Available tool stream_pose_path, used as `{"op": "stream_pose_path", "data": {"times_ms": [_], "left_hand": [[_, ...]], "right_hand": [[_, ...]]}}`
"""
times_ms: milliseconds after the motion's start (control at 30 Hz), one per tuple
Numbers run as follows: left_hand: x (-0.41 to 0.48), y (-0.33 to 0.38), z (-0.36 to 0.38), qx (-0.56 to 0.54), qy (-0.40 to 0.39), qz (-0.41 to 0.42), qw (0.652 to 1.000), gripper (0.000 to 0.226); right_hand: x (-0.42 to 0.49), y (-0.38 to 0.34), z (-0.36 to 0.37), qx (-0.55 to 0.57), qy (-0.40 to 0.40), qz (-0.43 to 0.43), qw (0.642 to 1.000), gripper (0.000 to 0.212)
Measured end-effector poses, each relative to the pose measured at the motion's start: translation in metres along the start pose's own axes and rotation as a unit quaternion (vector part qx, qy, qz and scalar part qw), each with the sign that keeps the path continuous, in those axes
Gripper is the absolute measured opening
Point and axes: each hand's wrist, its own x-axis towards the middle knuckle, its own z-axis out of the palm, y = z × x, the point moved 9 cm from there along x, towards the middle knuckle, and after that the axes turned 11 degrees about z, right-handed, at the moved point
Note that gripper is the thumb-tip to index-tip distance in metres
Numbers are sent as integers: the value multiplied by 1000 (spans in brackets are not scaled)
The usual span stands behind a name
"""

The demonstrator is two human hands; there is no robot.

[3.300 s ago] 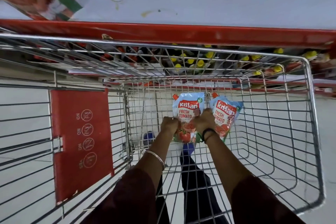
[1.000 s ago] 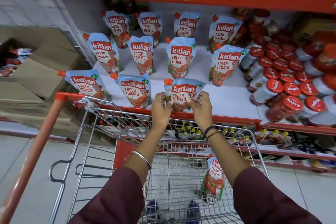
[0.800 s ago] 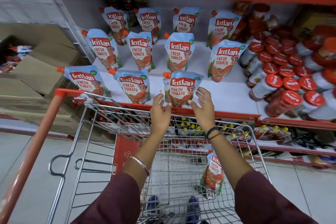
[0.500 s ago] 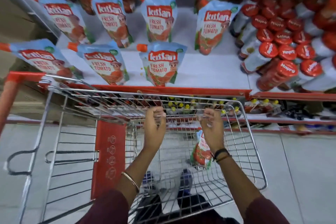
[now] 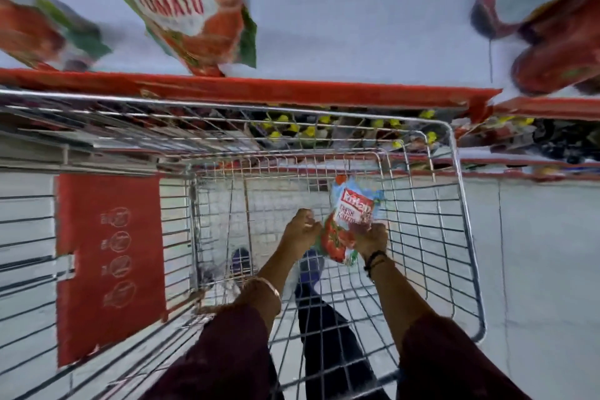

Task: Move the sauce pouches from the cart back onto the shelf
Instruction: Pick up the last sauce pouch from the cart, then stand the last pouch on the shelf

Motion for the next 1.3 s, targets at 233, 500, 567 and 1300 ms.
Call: {"op": "stream_pose_path", "data": {"times_ms": [233,500,567,1300], "left_hand": [[31,-9,19,-6,1,-31,999,22],[28,2,32,-16,-23,-24,999,27],[26,2,32,-50,-32,-48,997,25],[-109,201,-90,-51,59,213,974,33]], "right_hand": [[8,-2,-3,22,-14,-9,1000,9],[7,-2,-5,-4,-8,-12,1000,33],[9,-1,-5,15,-23,-1,1000,33],[-212,-122,-109,256,-151,-300,906,16]]}}
